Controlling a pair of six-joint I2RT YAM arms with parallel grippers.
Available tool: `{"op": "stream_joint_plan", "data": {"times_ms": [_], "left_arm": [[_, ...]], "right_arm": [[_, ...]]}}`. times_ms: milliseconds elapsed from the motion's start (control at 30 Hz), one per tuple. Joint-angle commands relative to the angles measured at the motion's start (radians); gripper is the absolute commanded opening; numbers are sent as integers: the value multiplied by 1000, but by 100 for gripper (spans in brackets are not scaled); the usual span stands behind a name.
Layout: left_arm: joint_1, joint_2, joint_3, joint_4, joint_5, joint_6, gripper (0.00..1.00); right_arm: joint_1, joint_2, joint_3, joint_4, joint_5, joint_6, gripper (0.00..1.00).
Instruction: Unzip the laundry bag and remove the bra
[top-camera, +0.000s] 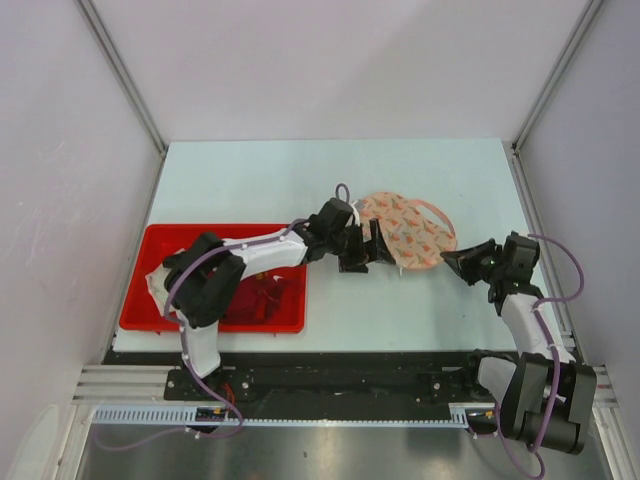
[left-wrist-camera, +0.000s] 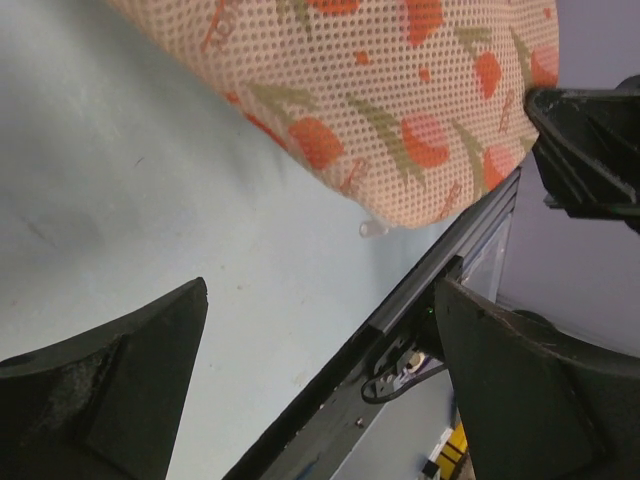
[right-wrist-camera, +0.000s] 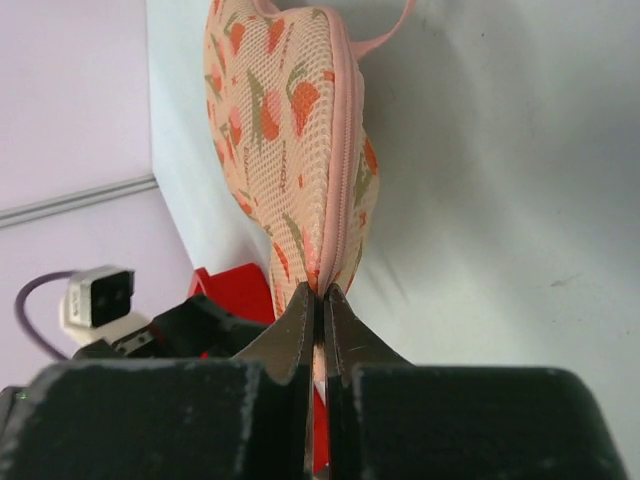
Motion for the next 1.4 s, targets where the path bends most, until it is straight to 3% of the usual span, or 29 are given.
{"op": "stream_joint_plan", "data": {"times_ms": [0, 333, 400, 600, 700, 767, 833, 867, 933, 1033, 1167, 1367], "left_arm": [[0, 52, 68, 159, 30, -117, 100], [0, 143, 77, 309, -60, -271, 100], [2, 150, 91, 310, -79, -274, 95], [8, 195, 179, 272, -127, -252, 47], [23, 195, 217, 229, -123, -231, 2], [32, 166, 240, 163, -131, -220, 0], [42, 135, 267, 113, -169, -194, 1], [42, 102, 281, 27, -191, -182, 0], [37, 66, 318, -38, -280, -144, 0], [17, 17, 367, -167, -407, -111, 0], [-12, -14, 400, -263, -499, -136, 0], [-76, -12, 493, -415, -668, -212, 0]], "right_arm": [[-17, -22, 4, 29, -88, 51, 0], [-23, -31, -5, 36, -107, 63, 0], [-26, -29, -5, 39, -114, 64, 0], [-41, -3, -5, 46, -163, 52, 0], [-46, 11, -4, 46, -219, 38, 0], [-49, 3, 2, 45, -238, -1, 4], [-50, -21, 48, -76, -207, -53, 30], [-50, -41, 68, -127, -178, -122, 54], [-50, -115, 136, -252, -76, -173, 62], [-38, -198, 226, -357, 56, -242, 64], [86, -287, 311, -369, 141, -294, 51], [530, -247, 383, -380, 388, -318, 49]]}}
